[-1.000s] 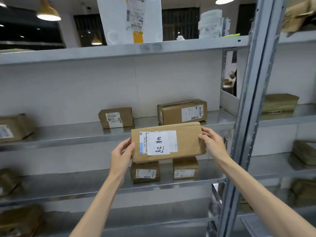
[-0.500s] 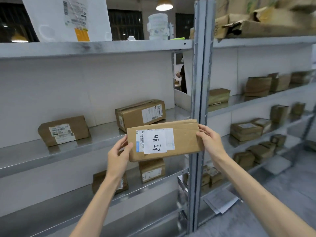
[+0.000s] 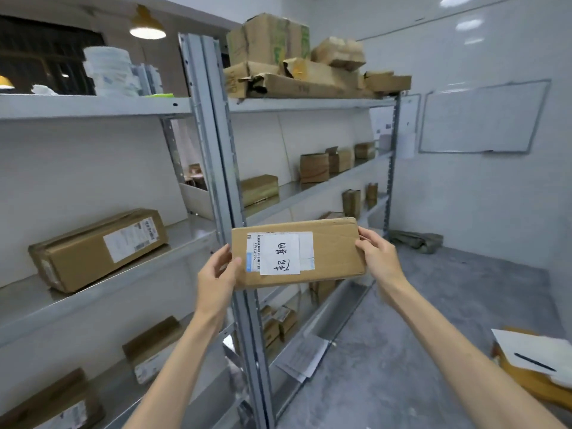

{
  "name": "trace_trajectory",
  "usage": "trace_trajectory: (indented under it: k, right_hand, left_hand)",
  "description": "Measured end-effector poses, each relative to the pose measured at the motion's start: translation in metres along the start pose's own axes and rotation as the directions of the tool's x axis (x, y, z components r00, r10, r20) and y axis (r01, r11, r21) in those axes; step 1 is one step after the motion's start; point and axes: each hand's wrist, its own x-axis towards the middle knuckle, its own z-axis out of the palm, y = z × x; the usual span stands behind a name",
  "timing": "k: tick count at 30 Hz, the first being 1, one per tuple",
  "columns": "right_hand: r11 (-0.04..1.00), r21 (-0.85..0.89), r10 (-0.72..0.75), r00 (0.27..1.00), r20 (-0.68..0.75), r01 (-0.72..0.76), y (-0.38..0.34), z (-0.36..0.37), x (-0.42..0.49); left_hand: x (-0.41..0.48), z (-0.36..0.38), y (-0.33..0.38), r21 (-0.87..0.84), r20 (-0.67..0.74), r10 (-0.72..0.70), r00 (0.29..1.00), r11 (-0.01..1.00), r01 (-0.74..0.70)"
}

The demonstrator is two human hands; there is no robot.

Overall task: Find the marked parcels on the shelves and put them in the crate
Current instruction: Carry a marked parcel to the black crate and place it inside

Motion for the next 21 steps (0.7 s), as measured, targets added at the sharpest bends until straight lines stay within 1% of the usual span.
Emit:
trace_trajectory:
  k: [3,6,13,16,21]
  right_hand:
    - [1.0,-0.02,0.012,0.998,-0.066,-0.014,0.005,-0.046,0.004]
    - [1.0,-0.015,0.015,0.988,-0.152,-0.017,0.007,-0.097,0.01]
    - [0.999,-0.018,0.034,0.949,-0.313,-0.042,0.019,-0.209,0.008]
    - [0.998,-0.007,0.054,0.921,-0.386,-0.061,0.019,-0.252,0.0]
    - [0.997,-0.043,0.031,0.865,-0.501,-0.061,0.015,-0.316,-0.016]
  left_hand:
    - [-0.007,0.047,0.005,0.0,0.086,-0.001,0.996,1.0,0.001]
    - [-0.015,0.096,0.014,-0.002,0.129,-0.003,0.992,1.0,0.003]
    - [-0.039,0.207,0.022,-0.07,0.261,0.0,0.965,0.997,0.019]
    - [-0.047,0.251,0.023,-0.087,0.331,-0.019,0.944,0.995,0.051]
    - [-0.059,0.324,0.027,-0.129,0.46,-0.001,0.888,0.989,0.067]
